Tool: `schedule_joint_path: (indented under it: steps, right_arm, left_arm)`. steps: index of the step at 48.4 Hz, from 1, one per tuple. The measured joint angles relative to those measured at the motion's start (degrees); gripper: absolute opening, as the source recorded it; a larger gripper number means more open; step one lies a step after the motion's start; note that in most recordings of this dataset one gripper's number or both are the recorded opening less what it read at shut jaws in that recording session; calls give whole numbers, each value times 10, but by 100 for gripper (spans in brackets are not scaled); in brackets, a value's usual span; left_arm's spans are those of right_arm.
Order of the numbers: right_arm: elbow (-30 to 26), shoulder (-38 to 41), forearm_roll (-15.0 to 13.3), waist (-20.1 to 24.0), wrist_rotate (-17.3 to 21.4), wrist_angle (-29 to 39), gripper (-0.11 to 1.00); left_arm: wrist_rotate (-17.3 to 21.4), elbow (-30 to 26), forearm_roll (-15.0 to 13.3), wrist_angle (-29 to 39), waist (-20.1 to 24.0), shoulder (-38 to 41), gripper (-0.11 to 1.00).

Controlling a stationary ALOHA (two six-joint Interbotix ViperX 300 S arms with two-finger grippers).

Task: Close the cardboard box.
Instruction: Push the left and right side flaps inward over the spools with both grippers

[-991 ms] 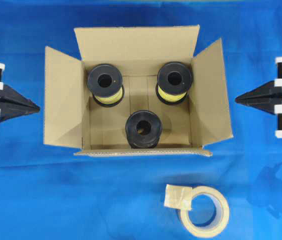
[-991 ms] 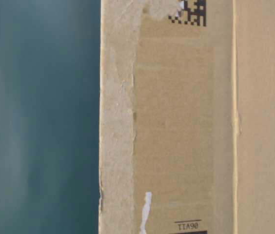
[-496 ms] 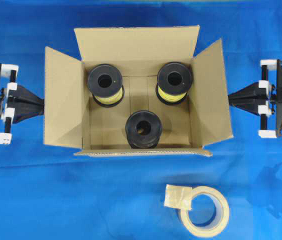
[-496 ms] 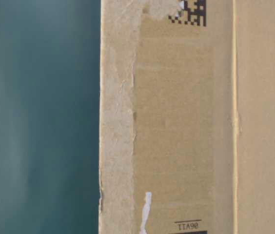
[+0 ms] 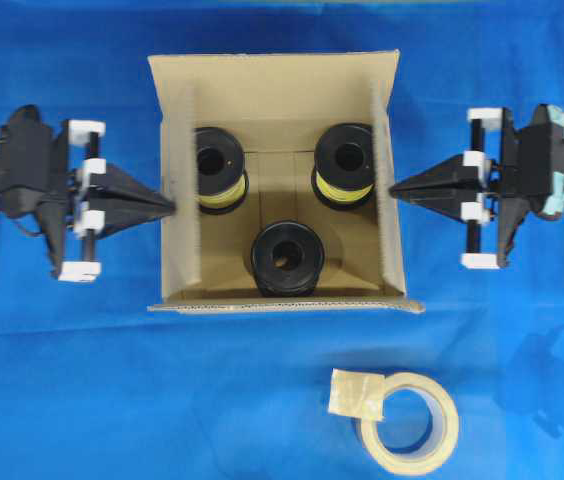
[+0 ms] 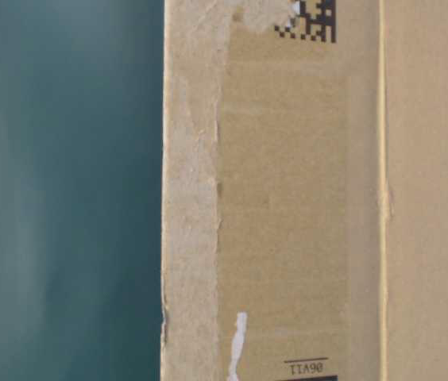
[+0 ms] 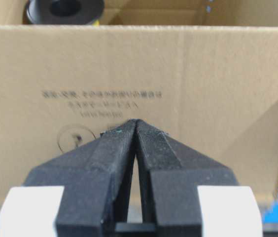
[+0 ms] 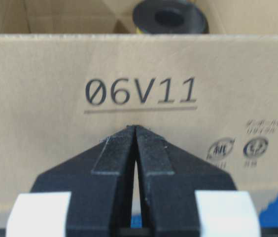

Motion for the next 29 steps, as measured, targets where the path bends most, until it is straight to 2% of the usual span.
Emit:
schedule_joint_path:
  steps: [17,29]
  right_arm:
    - [-78,109,-1,0,-2,-25,0]
    - [-108,162,-1,0,-2,-25,0]
  left_arm:
    - [11,-95,1,4,32,103,0]
    - [12,-119,0,7,33,149,0]
